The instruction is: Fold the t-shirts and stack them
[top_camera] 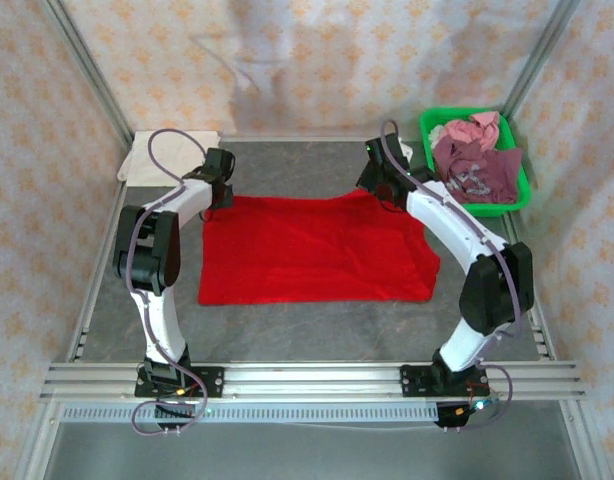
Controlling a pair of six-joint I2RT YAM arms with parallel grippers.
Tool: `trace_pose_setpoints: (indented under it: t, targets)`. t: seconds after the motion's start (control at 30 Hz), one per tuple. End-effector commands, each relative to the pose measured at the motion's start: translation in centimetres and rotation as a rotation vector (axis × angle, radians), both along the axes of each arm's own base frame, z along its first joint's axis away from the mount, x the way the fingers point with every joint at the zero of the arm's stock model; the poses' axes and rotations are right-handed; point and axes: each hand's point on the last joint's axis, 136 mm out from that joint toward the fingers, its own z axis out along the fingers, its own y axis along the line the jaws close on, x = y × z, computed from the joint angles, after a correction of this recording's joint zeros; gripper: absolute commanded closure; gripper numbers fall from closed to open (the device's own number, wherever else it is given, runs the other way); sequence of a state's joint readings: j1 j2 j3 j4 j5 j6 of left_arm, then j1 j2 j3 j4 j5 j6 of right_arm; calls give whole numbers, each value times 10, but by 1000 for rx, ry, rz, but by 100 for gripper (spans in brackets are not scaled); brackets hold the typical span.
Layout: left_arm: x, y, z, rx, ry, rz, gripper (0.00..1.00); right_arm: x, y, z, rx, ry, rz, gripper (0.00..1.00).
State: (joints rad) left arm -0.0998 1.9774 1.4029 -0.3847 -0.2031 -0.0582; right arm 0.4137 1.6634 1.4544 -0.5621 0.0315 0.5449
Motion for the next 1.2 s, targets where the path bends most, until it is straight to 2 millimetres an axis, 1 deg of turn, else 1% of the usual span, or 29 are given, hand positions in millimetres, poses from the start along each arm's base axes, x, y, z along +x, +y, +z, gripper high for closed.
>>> trace_pose_setpoints:
  t: [0.0, 0.03, 0.07, 0.13, 0.2, 0.23, 0.27, 0.3, 0.37, 0.43, 0.5, 0.57, 0.6, 0.67, 0.7, 0.73, 0.8, 0.83, 0.87, 0.9, 0.97, 1.07, 1.17]
  targets:
    - [-7, 5, 20, 57, -55, 45, 85, -16, -4, 4, -27, -7, 3, 100]
    - [-11, 7, 23, 73, -65, 63, 79, -19, -1, 2, -25, 0, 13, 100]
    - [-16, 9, 32, 87, -91, 83, 75, -23, 1, -1, -26, 13, 24, 100]
    - [-27, 11, 41, 90, -130, 108, 69, -35, 7, -7, -29, 37, 51, 100]
    - [-37, 10, 50, 74, -169, 116, 62, -46, 11, -11, -15, 59, 79, 94]
    - [-42, 10, 54, 67, -176, 123, 60, -53, 11, -13, -14, 73, 85, 91]
    - [-45, 11, 57, 65, -171, 130, 59, -57, 10, -13, -12, 77, 89, 88]
    - [-48, 10, 60, 57, -165, 123, 59, -62, 7, -12, -16, 76, 85, 87]
    - [-49, 9, 63, 48, -161, 118, 59, -65, -1, -9, -41, 55, 72, 87]
    - [-47, 6, 64, 31, -148, 109, 59, -63, -7, 0, -66, 18, 61, 85]
    - [-43, 3, 68, 14, -139, 100, 59, -58, -9, 7, -82, -21, 59, 83]
    - [-39, 1, 71, 6, -142, 89, 59, -51, -12, 5, -74, -23, 51, 80]
    - [-37, 1, 73, 1, -147, 80, 57, -45, -12, 1, -43, -12, 51, 80]
    - [-34, 3, 72, -20, -130, 93, 43, -32, -13, -13, 68, 18, 39, 79]
    - [-33, 2, 67, -54, -104, 96, 42, -24, -11, -22, 135, 33, 43, 79]
    - [-32, 2, 63, -88, -88, 100, 42, -18, -12, -30, 165, 47, 40, 78]
    - [-31, 2, 53, -173, -66, 113, 42, -7, -18, -48, 180, 114, 40, 74]
    - [-31, 3, 51, -203, -62, 118, 42, -4, -19, -52, 198, 135, 46, 73]
    - [-32, 4, 48, -225, -55, 118, 42, 1, -22, -62, 239, 159, 46, 70]
    - [-32, 5, 46, -237, -50, 120, 42, 6, -26, -71, 286, 176, 35, 69]
    - [-34, 8, 43, -268, -35, 129, 42, 10, -32, -84, 364, 210, 20, 69]
    - [-36, 9, 42, -303, -37, 138, 42, 7, -42, -104, 352, 251, 1, 65]
    - [-38, 9, 40, -307, -30, 138, 42, 2, -33, -124, 428, 309, 27, 63]
